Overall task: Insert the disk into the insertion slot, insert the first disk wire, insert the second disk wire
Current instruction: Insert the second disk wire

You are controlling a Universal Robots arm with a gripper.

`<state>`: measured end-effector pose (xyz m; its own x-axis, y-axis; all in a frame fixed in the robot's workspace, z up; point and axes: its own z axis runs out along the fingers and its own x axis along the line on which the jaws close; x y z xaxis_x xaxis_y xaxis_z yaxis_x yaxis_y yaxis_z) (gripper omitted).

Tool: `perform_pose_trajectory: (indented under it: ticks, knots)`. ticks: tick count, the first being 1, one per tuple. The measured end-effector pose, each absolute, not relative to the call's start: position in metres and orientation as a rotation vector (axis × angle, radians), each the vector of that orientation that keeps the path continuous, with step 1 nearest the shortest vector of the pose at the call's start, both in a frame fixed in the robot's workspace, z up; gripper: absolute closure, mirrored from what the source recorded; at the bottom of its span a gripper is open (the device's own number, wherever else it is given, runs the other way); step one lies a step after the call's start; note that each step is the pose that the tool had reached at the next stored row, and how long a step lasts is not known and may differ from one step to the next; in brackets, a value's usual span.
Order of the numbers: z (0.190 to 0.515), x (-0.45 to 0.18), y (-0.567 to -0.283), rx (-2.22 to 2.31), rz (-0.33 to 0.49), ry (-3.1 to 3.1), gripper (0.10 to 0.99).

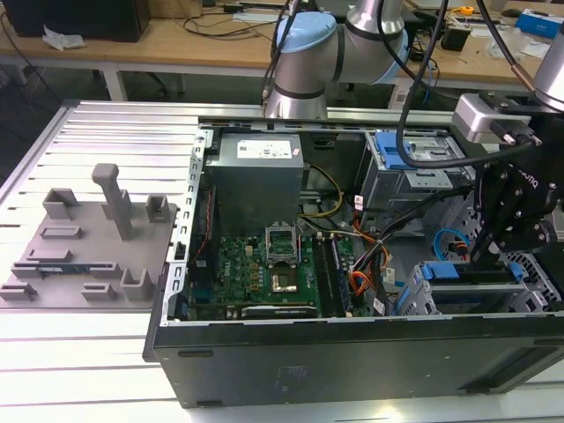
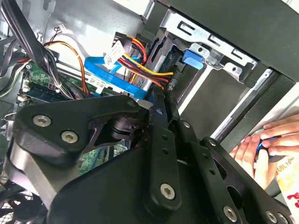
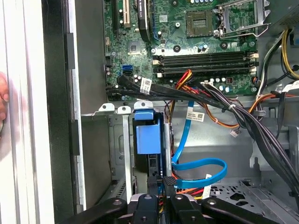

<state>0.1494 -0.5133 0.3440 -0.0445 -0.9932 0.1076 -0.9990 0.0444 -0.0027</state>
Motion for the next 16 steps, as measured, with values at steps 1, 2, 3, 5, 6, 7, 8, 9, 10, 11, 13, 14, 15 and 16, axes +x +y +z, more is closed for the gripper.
perform_pose_trajectory:
  ticks: [1,2,3,5,6,7,8,9,10,11,13,14,15,16]
  knots:
    - [0.344,0.149,-0.513,2.12,0.117,-2.211,0.925]
    - [0.343,0.149,-0.513,2.121,0.117,-2.21,0.925]
    - [0.343,0.149,-0.513,2.123,0.118,-2.209,0.925]
    - [0.343,0.149,-0.513,2.127,0.118,-2.205,0.925]
    - [0.342,0.149,-0.514,2.129,0.118,-2.203,0.925]
    - [0.342,0.149,-0.514,2.132,0.118,-2.201,0.925]
    - [0.341,0.149,-0.514,2.135,0.118,-2.198,0.925]
    - [0.34,0.149,-0.514,2.137,0.118,-2.196,0.925]
    - [0.339,0.149,-0.514,2.139,0.118,-2.193,0.925]
    - [0.339,0.149,-0.514,2.142,0.119,-2.19,0.925]
    - [0.337,0.149,-0.514,2.146,0.12,-2.186,0.925]
    - [0.336,0.148,-0.514,2.15,0.12,-2.183,0.925]
    - [0.335,0.147,-0.515,2.153,0.12,-2.179,0.925]
    - [0.333,0.147,-0.515,2.157,0.12,-2.177,0.925]
